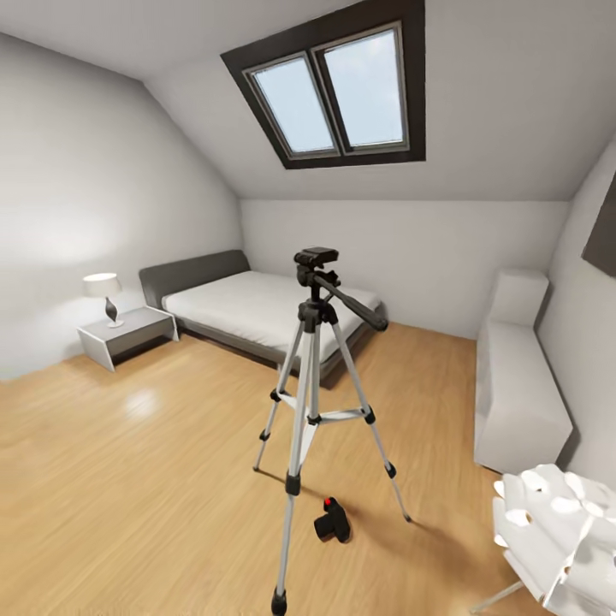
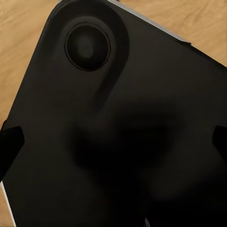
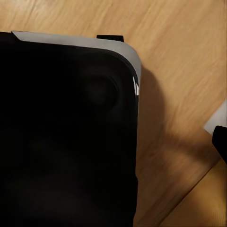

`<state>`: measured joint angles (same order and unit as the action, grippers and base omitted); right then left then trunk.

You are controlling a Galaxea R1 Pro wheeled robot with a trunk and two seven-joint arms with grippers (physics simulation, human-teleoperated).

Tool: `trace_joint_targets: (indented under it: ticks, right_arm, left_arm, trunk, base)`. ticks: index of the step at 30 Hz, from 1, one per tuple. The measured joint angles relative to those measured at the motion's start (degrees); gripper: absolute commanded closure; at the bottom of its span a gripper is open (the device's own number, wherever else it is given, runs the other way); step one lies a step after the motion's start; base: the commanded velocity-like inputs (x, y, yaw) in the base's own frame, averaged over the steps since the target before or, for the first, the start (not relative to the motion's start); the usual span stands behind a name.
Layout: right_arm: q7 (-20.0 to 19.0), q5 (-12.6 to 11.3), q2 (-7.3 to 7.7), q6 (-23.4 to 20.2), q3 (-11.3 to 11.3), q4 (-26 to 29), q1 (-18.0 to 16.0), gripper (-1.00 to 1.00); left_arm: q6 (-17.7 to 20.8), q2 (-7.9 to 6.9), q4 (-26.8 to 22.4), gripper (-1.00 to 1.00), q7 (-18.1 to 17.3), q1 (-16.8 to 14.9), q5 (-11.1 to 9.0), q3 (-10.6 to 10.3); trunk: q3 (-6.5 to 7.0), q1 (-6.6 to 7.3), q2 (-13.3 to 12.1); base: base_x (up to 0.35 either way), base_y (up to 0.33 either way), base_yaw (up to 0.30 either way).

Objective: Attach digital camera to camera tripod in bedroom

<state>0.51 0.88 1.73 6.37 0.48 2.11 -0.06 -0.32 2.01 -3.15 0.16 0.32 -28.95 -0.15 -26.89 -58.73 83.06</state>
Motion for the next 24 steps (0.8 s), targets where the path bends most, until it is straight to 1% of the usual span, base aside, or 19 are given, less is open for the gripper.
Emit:
trace_joint_targets:
  ticks: [24]
  right_arm:
    - [0.0,0.0,-0.06,0.1,0.0,0.0,0.0,-1.00]
  left_arm:
    - [0.0,0.02,0.0,-1.00,0.0,0.0,-0.1,0.0]
  trunk:
    - [0.00,0.00,0.0]
  base:
    - [0.002,0.000,0.278]
